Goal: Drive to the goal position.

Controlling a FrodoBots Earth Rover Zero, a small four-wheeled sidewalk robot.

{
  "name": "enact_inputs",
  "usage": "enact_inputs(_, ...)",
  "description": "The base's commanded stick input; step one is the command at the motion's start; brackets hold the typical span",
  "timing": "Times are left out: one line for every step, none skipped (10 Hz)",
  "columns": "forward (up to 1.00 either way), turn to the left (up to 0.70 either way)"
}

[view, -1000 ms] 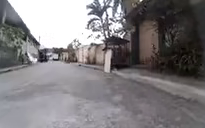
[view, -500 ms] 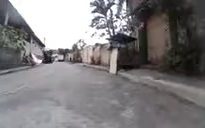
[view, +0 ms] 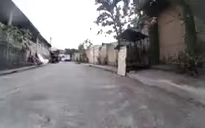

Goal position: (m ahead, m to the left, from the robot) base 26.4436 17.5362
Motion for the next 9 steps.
enact_inputs(1.0,0.02)
enact_inputs(1.0,0.02)
enact_inputs(1.0,0.02)
enact_inputs(1.0,0.02)
enact_inputs(1.0,0.02)
enact_inputs(1.0,0.0)
enact_inputs(1.0,0.0)
enact_inputs(1.0,0.0)
enact_inputs(1.0,0.0)
